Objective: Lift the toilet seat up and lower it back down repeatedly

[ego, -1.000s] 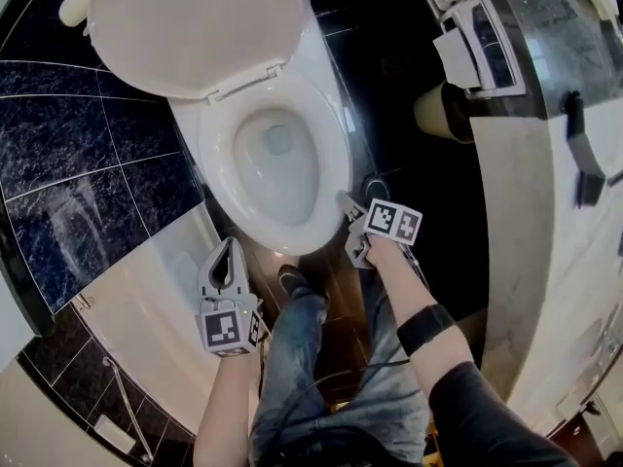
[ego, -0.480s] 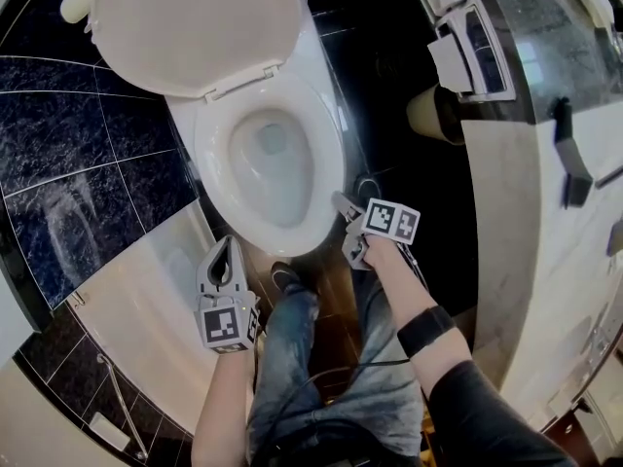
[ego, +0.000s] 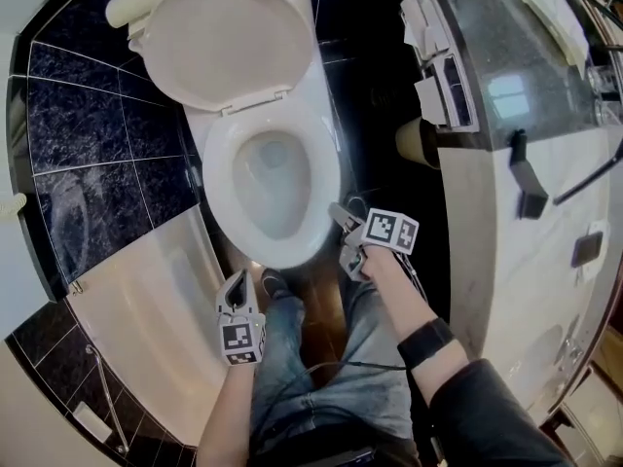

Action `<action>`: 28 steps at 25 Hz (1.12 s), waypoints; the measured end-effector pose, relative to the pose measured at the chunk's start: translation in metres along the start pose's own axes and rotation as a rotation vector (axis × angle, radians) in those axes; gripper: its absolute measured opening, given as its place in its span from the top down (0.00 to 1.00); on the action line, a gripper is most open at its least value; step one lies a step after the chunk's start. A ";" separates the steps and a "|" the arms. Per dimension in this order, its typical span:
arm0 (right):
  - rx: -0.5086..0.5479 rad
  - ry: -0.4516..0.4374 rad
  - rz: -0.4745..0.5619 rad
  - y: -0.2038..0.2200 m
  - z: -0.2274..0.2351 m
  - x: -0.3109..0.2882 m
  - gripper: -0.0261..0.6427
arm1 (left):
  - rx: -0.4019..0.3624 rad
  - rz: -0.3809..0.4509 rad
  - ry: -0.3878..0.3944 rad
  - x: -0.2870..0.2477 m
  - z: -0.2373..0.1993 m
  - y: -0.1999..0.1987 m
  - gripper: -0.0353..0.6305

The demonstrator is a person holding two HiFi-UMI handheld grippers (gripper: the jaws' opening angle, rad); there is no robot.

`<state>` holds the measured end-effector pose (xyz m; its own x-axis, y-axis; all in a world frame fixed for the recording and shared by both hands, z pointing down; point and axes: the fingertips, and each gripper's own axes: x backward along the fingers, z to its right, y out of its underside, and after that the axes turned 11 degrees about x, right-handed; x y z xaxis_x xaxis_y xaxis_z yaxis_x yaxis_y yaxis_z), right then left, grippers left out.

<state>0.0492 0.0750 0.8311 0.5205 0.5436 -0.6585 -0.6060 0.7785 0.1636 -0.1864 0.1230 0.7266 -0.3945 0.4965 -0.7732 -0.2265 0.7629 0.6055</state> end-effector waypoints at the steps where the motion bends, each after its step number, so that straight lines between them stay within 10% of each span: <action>1: 0.002 -0.005 0.000 -0.005 -0.008 0.005 0.79 | 0.023 -0.028 -0.002 0.001 0.001 0.013 0.95; 6: 0.031 -0.023 -0.003 -0.027 -0.038 0.020 0.78 | 0.157 -0.126 0.018 -0.021 0.018 0.050 0.95; 28: -0.024 -0.135 0.066 -0.084 -0.118 0.052 0.84 | 0.263 0.142 -0.024 -0.020 0.021 -0.117 0.95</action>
<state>0.0564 0.0011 0.6965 0.5545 0.6317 -0.5417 -0.6550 0.7328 0.1841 -0.1330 0.0329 0.6676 -0.3841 0.6133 -0.6902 0.0690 0.7645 0.6409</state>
